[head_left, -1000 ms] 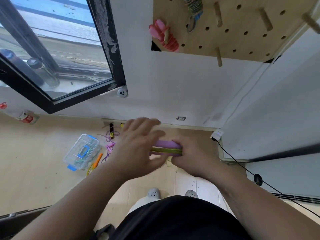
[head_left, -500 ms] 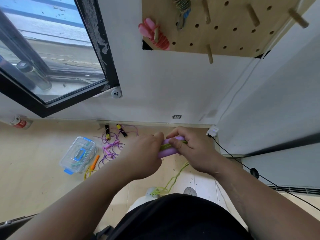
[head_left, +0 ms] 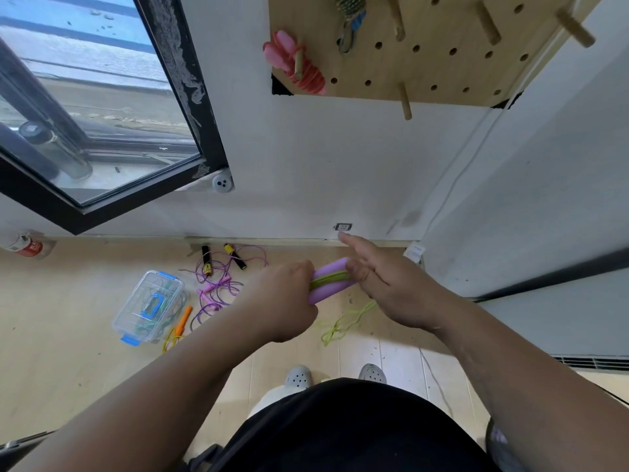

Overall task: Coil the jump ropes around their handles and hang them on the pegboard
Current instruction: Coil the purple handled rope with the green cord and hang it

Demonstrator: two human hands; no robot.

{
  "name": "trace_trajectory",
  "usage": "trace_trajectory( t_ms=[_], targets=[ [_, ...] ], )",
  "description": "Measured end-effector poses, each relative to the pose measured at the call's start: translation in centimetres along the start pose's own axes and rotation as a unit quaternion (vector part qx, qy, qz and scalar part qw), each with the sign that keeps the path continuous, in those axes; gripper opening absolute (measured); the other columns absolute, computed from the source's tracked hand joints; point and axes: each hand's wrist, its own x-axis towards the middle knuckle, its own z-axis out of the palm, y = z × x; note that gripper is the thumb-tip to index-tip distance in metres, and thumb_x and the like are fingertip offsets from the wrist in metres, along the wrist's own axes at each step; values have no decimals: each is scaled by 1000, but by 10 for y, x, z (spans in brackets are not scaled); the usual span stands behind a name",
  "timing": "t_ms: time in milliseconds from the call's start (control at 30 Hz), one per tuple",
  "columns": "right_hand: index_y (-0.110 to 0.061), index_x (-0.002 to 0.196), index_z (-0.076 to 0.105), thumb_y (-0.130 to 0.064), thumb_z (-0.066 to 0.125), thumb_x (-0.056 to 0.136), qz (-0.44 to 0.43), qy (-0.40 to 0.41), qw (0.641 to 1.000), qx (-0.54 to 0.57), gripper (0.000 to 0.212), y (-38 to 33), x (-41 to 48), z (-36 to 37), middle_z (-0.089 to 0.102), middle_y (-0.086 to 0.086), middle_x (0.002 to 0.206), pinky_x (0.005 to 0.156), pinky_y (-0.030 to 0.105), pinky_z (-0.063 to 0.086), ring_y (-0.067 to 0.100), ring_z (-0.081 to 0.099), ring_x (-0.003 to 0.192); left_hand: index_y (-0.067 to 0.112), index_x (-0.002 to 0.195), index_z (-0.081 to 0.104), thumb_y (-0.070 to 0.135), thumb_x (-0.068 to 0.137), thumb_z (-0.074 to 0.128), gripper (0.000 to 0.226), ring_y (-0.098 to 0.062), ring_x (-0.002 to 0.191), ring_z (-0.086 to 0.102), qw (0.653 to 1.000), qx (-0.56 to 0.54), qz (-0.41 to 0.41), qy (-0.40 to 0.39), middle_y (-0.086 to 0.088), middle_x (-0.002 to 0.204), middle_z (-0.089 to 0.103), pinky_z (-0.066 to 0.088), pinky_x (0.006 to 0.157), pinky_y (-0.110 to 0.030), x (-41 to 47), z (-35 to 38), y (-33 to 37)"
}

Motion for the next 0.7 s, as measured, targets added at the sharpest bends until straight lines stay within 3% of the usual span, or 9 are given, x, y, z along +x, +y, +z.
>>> trace_trajectory(
  t_ms=[67, 100, 167, 267, 400, 533, 633, 700],
  targets=[
    [-42, 151, 34, -83, 10, 88, -5, 4, 990, -143, 78, 5, -1, -9, 59, -10, 141, 102, 43, 47, 14, 55, 128, 22, 92, 43, 24, 86, 57, 14, -24, 80, 57, 1000, -5, -17, 6, 4, 83, 51, 45, 64, -33, 1, -3, -8],
    [-41, 144, 43, -77, 12, 90, -8, 4, 983, -185, 72, 5, -2, -12, 64, -10, 131, 96, 46, 49, 17, 59, 119, 22, 92, 43, 24, 86, 57, 15, -24, 79, 56, 1000, -8, -26, 10, 5, 80, 49, 45, 65, -33, 1, -5, -12],
    [-33, 116, 57, -62, 21, 97, -15, 1, 974, -224, 50, 7, -3, -15, 66, -11, 103, 83, 48, 52, 17, 61, 97, 21, 91, 45, 24, 85, 58, 15, -23, 78, 56, 999, -15, -34, 17, 7, 79, 49, 48, 65, -33, 1, -8, -17],
    [-25, 88, 52, -47, 35, 103, -40, 8, 971, -237, 32, 5, -6, -12, 52, -10, 81, 73, 47, 49, 15, 51, 78, 21, 90, 48, 23, 84, 60, 14, -16, 73, 54, 998, -44, -34, 12, 6, 81, 53, 43, 59, -31, 0, -9, -21],
    [-21, 84, 51, -38, 45, 105, -73, 24, 981, -177, 28, 0, -14, -8, 51, -8, 76, 69, 41, 44, 11, 46, 71, 20, 89, 50, 20, 84, 61, 12, -10, 70, 52, 996, -76, -38, 1, 6, 81, 55, 37, 56, -29, 0, -13, -25],
    [-35, 78, 44, -55, 34, 99, -66, 62, 982, -165, 30, 4, -12, -9, 49, -11, 72, 68, 43, 45, 7, 47, 71, 19, 89, 52, 20, 82, 64, 14, -15, 70, 53, 993, -114, -14, -20, 3, 81, 56, 41, 59, -33, -4, -21, -21],
    [-32, 91, 53, -61, 24, 94, -74, 43, 975, -204, 41, 7, -8, -13, 52, -11, 77, 70, 48, 47, 14, 50, 77, 17, 90, 54, 18, 82, 68, 17, -16, 66, 50, 988, -143, 15, -52, 2, 79, 54, 41, 61, -32, -10, -28, -13],
    [-39, 103, 53, -57, 26, 95, -104, 20, 970, -218, 33, 8, -7, -12, 47, -16, 77, 70, 46, 48, 13, 49, 78, 15, 91, 54, 16, 81, 69, 18, -18, 64, 50, 981, -174, 25, -78, 0, 79, 54, 42, 61, -34, -13, -33, -10]
  ],
)
